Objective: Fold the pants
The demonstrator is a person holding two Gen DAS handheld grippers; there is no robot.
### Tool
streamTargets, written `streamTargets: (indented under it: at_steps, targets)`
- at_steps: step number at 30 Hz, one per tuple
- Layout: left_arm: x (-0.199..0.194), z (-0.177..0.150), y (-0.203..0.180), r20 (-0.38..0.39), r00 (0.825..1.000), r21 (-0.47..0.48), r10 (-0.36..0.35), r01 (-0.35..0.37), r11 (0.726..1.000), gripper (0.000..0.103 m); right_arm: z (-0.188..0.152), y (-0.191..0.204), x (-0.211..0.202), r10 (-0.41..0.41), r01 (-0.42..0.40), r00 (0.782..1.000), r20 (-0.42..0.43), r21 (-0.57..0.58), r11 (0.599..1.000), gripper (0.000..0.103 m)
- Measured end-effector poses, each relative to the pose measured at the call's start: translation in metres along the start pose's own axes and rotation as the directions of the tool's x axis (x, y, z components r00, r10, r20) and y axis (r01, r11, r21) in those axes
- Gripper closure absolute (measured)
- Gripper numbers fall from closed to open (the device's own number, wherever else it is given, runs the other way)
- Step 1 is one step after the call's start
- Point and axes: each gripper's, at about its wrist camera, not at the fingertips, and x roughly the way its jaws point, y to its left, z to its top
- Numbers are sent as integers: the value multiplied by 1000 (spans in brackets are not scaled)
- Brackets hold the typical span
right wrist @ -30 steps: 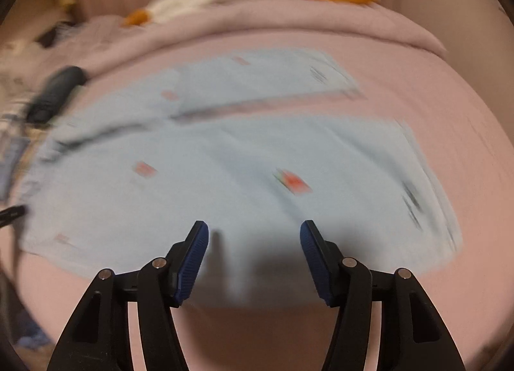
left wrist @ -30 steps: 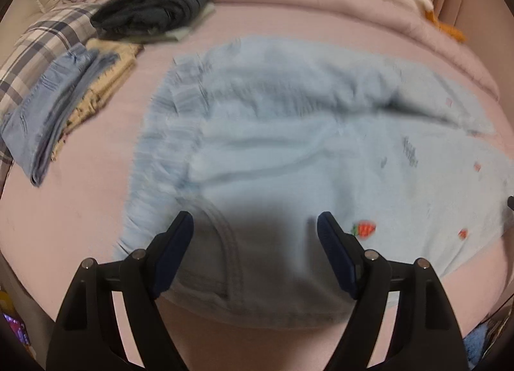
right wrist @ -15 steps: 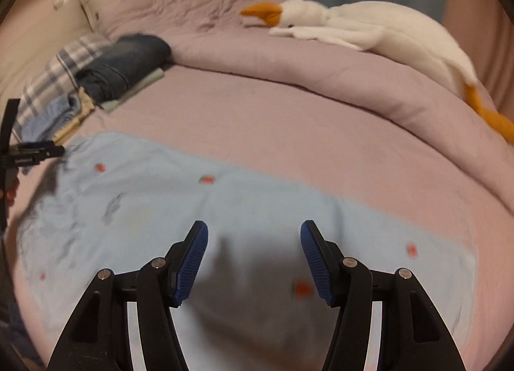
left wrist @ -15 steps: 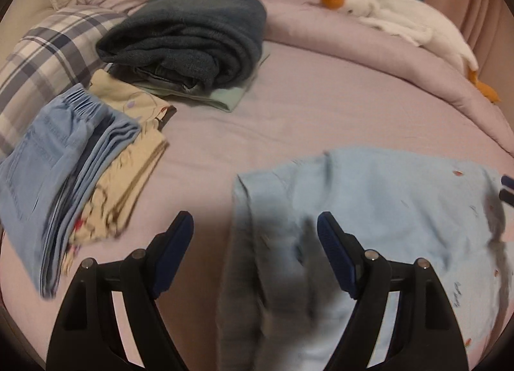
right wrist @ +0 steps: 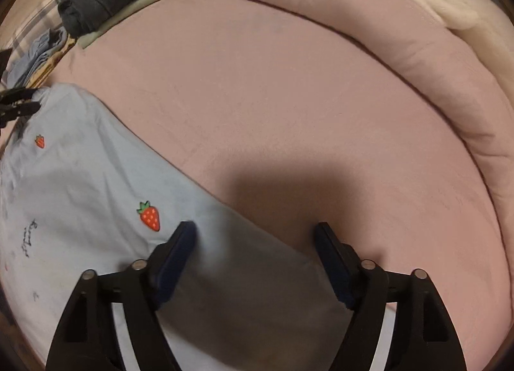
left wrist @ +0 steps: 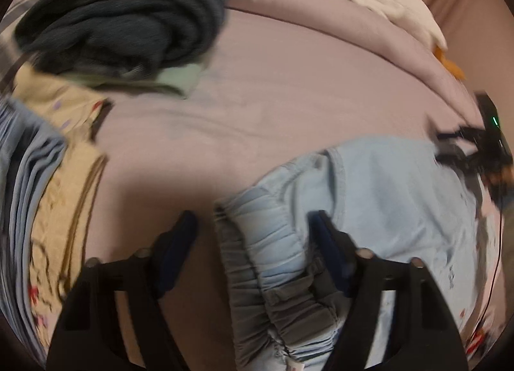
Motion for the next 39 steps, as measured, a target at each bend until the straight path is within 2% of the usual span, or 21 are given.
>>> streamTargets:
  at_steps: [2,3,4,5,6,7,9,11,13,15,19,23,28,34,39]
  targets:
    - [4,3,-6,-19,1000,29,16,-16,999,50,0,1,0,7,-7,1000,3,16,1000,25]
    - [5,4,-9,-22,1000,41,21,-21,999,54,0,3,0,5,-5,1000,-1,13,1000,28]
    - [5,5,-10,-23,1000,48,16,-15,999,57,-1,6,-3,23,-23,1000,-1,5,1000,41]
    - [4,5,-11,-22,1000,48,7,-6,999,62,-1,9,-5,45,-45,999,-2,-4,999,63]
    - [2,6,-10,-21,1000,38,-12,13,999,70,-2,14,-8,63,-63,998,-7,-20,998,77]
    - [0,6,-11,-17,999,34,-28,29,999,72,-3,21,-10,75,-76,997,-24,-49,996,94]
    - [-7,8,-15,11,1000,43,-28,27,999,77,-4,35,-13,32,-37,999,-41,-121,992,95]
    - [-9,8,-19,34,999,56,-9,7,998,78,-3,42,-17,0,-6,999,-35,-158,987,96]
    - [-1,8,-15,28,1000,40,-4,3,999,77,-1,37,-19,-32,32,999,2,-121,992,97]
    - [13,10,-9,3,1000,-5,-1,1,1000,75,-3,37,-8,-38,36,999,-14,-93,995,97]
    - [3,5,-15,21,999,-5,24,-24,1000,77,-10,54,-11,-92,94,995,24,-83,992,97]
    - [-23,2,-25,77,997,9,23,-24,1000,79,-25,66,-54,-88,96,988,126,-57,994,97]
    - [-61,-11,-39,158,987,58,30,-39,998,80,-59,86,-116,-118,134,964,237,-55,989,97]
    - [-120,-58,-59,268,963,151,28,-71,986,80,-94,104,-177,-139,164,935,325,-51,985,97]
    - [-137,-106,-78,294,955,221,40,-109,969,80,-128,134,-192,-148,188,933,328,-92,978,97]
